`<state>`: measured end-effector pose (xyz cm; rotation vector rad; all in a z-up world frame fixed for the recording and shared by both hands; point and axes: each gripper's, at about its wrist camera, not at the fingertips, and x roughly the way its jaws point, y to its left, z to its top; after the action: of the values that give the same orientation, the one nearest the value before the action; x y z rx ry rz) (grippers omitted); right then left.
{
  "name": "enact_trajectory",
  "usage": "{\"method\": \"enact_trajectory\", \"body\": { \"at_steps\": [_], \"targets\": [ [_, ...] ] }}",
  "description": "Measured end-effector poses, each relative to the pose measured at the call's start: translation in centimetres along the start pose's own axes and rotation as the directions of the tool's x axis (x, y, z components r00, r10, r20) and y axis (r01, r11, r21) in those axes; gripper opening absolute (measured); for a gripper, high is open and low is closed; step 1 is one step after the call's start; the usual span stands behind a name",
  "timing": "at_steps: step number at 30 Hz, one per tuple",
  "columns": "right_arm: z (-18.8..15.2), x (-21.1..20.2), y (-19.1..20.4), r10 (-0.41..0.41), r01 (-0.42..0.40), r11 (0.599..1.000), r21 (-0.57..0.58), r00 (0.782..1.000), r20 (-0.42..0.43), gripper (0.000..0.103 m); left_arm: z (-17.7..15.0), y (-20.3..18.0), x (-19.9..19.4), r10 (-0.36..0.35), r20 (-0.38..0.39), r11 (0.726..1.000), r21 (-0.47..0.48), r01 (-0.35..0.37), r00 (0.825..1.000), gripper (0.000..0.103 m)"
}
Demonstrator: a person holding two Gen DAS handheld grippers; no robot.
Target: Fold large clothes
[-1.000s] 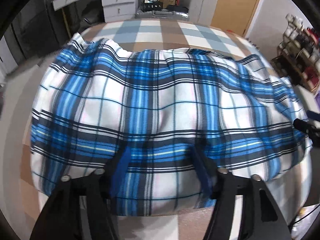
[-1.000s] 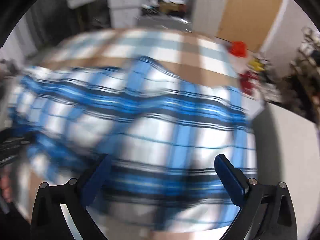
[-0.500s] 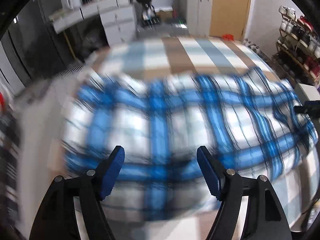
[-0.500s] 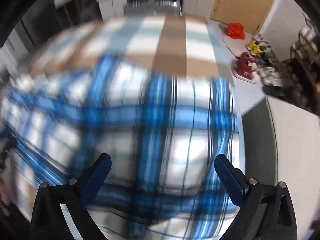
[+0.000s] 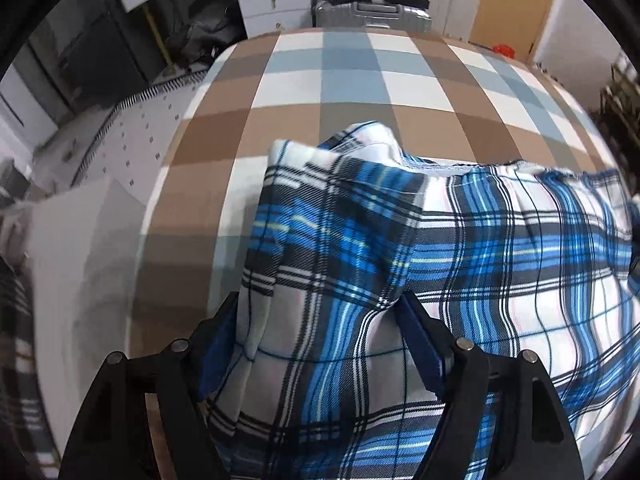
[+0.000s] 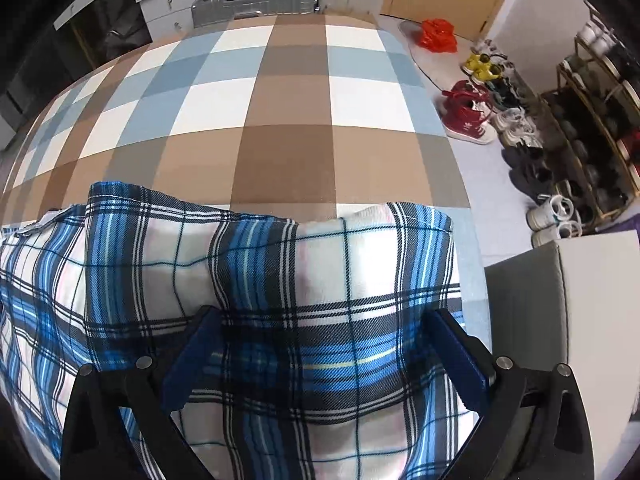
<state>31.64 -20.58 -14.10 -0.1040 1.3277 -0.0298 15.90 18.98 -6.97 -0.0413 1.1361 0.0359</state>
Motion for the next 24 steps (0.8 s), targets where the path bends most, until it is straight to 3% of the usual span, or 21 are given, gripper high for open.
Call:
{"method": "enact_trajectory", "body": {
  "at_steps": [3,5,6,9,12,14,16,17,20,24],
  "targets": [
    [-0.9,-0.4,-1.3,0.069,-0.067,0.997,0.045,0.997,-0.036,0.102,0.0,1.1,-0.4,-0.026,-0.039,0.999,-0.034,0.025,0.999,0.081],
    [-2.3,-3.7,-3.2,0.16,-0.167,0.98,0.108,0.984,0.074,0.102,-0.1,1.4,-1.5,0.006,-0.046,0.999,-0.052,-0.009,0.999,0.079],
    [-3.5,-5.6,-4.4,0.221,-0.241,0.959,0.147,0.965,0.138,0.102,-0.6,1.1,-3.2,0.026,-0.012,0.999,-0.043,-0.027,1.0,0.078],
    [-8.3,-9.5,-7.0,0.387,-0.439,0.87,0.224,0.89,0.242,0.102,-2.3,-1.3,-7.5,0.005,0.072,1.0,0.02,-0.006,0.997,0.078],
    [-13.6,-11.2,-8.7,0.431,-0.53,0.787,0.317,0.839,0.332,0.103,-3.7,-5.4,-10.7,-0.051,0.116,0.995,0.092,0.041,0.992,0.079],
    [-17.1,-10.5,-9.5,0.534,-0.655,0.648,0.388,0.754,0.382,0.103,-4.6,-7.8,-11.8,-0.084,0.122,0.988,0.141,0.067,0.989,0.079],
    [-19.2,-9.2,-9.6,0.6,-0.72,0.541,0.435,0.692,0.401,0.103,-5.8,-10.8,-12.5,-0.117,0.123,0.977,0.194,0.092,0.986,0.079],
    [-19.8,-8.4,-9.7,0.611,-0.724,0.516,0.458,0.686,0.396,0.103,-6.0,-11.4,-12.4,-0.116,0.122,0.975,0.201,0.09,0.986,0.079],
    [-20.4,-5.9,-10.2,0.611,-0.699,0.478,0.531,0.699,0.37,0.103,-7.1,-13.5,-12.1,-0.151,0.092,0.966,0.225,0.127,0.984,0.079],
    [-20.1,-3.2,-10.9,0.656,-0.696,0.371,0.615,0.665,0.357,0.103,-6.9,-14.3,-10.7,-0.167,0.09,0.961,0.237,0.142,0.982,0.079]
  ]
}}
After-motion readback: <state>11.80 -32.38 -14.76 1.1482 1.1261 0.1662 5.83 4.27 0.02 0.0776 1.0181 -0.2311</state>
